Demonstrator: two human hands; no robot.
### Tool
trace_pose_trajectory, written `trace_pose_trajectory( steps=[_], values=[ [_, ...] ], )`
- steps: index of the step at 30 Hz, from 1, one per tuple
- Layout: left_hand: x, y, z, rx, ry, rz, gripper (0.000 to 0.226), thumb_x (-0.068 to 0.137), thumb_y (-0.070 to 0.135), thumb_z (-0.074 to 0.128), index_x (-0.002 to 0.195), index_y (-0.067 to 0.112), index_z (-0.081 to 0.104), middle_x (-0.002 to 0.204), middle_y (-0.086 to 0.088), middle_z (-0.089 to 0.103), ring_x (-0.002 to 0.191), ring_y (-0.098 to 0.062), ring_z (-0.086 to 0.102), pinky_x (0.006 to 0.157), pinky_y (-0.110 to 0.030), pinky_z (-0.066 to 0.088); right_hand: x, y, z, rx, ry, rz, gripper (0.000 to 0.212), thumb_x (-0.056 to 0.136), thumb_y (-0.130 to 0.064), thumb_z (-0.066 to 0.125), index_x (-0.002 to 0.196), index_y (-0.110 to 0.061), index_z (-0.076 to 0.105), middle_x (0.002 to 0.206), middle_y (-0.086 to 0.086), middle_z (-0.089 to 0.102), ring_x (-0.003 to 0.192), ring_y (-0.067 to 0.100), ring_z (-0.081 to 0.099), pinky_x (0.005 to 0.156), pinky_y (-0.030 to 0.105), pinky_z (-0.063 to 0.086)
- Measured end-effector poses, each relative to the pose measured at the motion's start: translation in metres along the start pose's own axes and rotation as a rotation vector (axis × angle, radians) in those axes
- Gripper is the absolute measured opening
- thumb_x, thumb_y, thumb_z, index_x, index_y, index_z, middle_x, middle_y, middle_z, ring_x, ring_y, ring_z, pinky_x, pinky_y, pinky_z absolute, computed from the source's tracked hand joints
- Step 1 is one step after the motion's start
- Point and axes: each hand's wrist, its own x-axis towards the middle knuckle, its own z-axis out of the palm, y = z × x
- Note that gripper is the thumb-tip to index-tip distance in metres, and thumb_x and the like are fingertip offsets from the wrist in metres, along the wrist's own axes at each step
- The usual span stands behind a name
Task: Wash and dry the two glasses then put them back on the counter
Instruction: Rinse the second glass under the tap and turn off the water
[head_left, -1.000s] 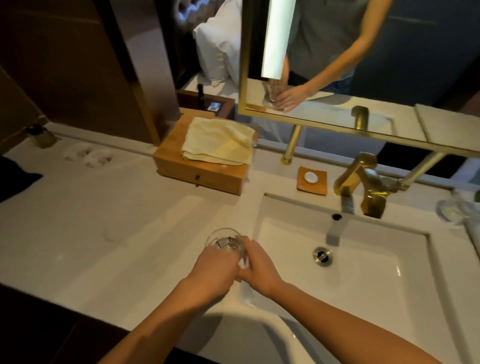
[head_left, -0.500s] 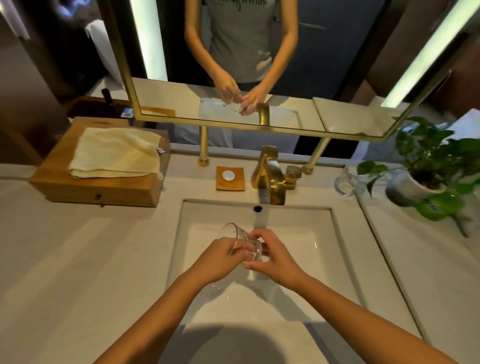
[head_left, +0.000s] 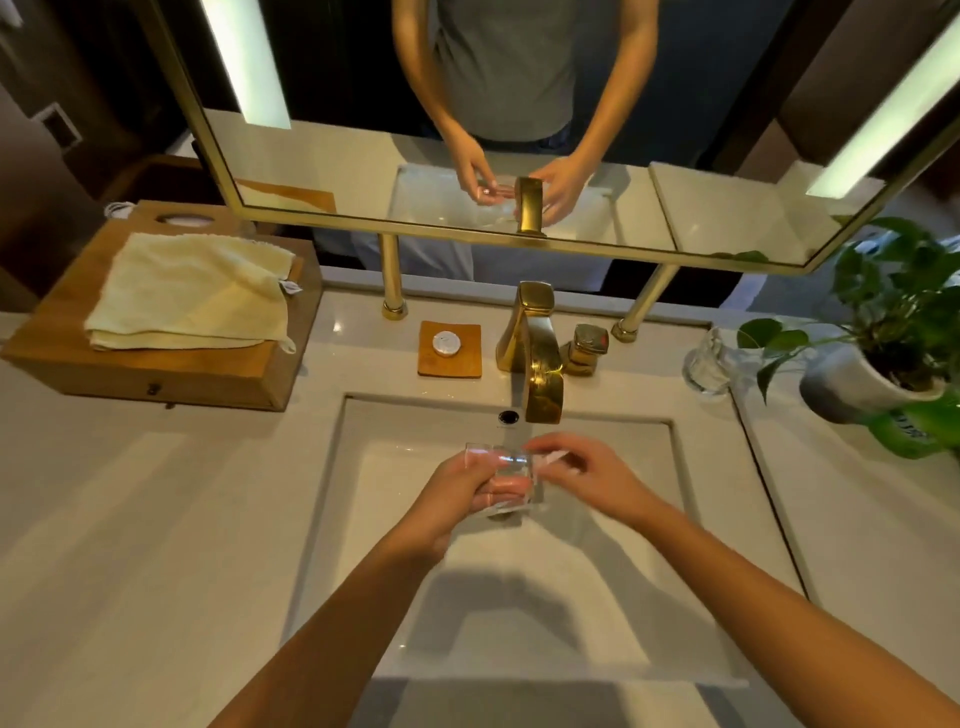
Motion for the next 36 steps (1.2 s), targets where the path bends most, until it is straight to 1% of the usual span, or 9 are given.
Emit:
trace_pose_trajectory(
  steps=[5,9,15,23,27,29,31,33,36],
  values=[
    [0.025,0.003,0.002,-0.023,0.058,-0.152,0.025,0.094,0.021,0.054,0.115,0.007,0.058,0.11,-0.019,0.069,0.093,-0.025,0.069,0.071,-0.027,0.058,0.059,-0.003,-0.046,0.147,0.589,0.085,0.019,0.097,-0.028,0.053,0.108,-0.016,0.062,0.112,0.004,0.059,0.102,0.016,0.056,0.088,0.029,0.05],
    [0.044,-0.004,0.008,-0.085,0.064,-0.231,0.033,0.093,0.021,0.056,0.122,0.005,0.057,0.107,-0.018,0.073,0.093,-0.026,0.071,0.064,-0.025,0.057,0.125,0.001,-0.059,-0.063,0.446,0.245,0.047,0.088,-0.024,0.065,0.13,-0.016,0.048,0.139,0.009,0.034,0.126,0.023,0.037,0.099,0.028,0.038],
    [0.056,-0.008,0.012,-0.092,0.031,-0.229,0.026,0.095,0.02,0.053,0.118,0.009,0.059,0.112,-0.017,0.071,0.092,-0.023,0.07,0.069,-0.023,0.057,0.153,0.008,-0.05,-0.298,0.605,0.297,0.031,0.079,-0.004,0.062,0.098,-0.027,0.052,0.116,0.0,0.046,0.11,0.022,0.043,0.093,0.037,0.045],
    [0.064,-0.013,0.017,-0.027,0.016,-0.197,0.027,0.095,0.019,0.054,0.117,0.005,0.061,0.113,-0.015,0.069,0.104,-0.027,0.065,0.086,-0.033,0.051,0.142,0.018,-0.061,-0.208,0.426,0.13,0.028,0.088,-0.004,0.056,0.108,-0.024,0.056,0.132,0.003,0.043,0.126,0.026,0.033,0.104,0.039,0.037],
    [0.062,-0.012,0.02,0.142,0.05,-0.07,0.022,0.093,0.021,0.056,0.11,0.009,0.065,0.104,-0.006,0.073,0.105,-0.024,0.064,0.091,-0.034,0.047,0.104,0.023,-0.028,-0.159,0.575,0.058,0.035,0.09,-0.016,0.053,0.123,-0.028,0.053,0.151,-0.002,0.028,0.139,0.022,0.024,0.112,0.041,0.028],
    [0.059,-0.009,0.022,0.201,0.059,0.01,0.02,0.095,0.022,0.055,0.111,0.015,0.064,0.102,-0.001,0.074,0.102,-0.015,0.066,0.087,-0.027,0.048,0.07,0.033,0.009,-0.111,0.637,0.044,0.026,0.091,-0.033,0.043,0.111,-0.022,0.057,0.138,0.003,0.044,0.126,0.018,0.04,0.106,0.04,0.037],
    [0.056,-0.008,0.021,0.282,0.032,0.091,0.019,0.094,0.018,0.055,0.112,0.016,0.063,0.1,0.004,0.072,0.094,-0.005,0.067,0.072,-0.011,0.049,0.042,0.039,0.034,0.247,0.45,0.235,0.043,0.095,-0.052,0.035,0.104,-0.017,0.059,0.118,0.01,0.06,0.104,0.022,0.057,0.092,0.047,0.05],
    [0.052,-0.013,0.015,0.43,-0.058,0.164,0.018,0.094,0.012,0.056,0.11,0.014,0.064,0.103,0.002,0.071,0.094,-0.007,0.067,0.072,-0.011,0.051,0.025,0.04,0.038,0.736,0.033,0.509,0.06,0.093,-0.065,0.029,0.111,-0.019,0.062,0.109,0.01,0.069,0.09,0.024,0.069,0.078,0.039,0.058],
    [0.051,-0.023,0.008,0.526,-0.114,0.238,0.016,0.094,0.01,0.054,0.106,0.008,0.065,0.104,-0.005,0.072,0.096,-0.013,0.069,0.08,-0.024,0.055,0.021,0.033,0.034,0.971,-0.206,0.577,0.058,0.092,-0.064,0.035,0.107,-0.016,0.064,0.073,-0.002,0.067,0.05,0.006,0.052,0.048,0.019,0.042]
  ],
)
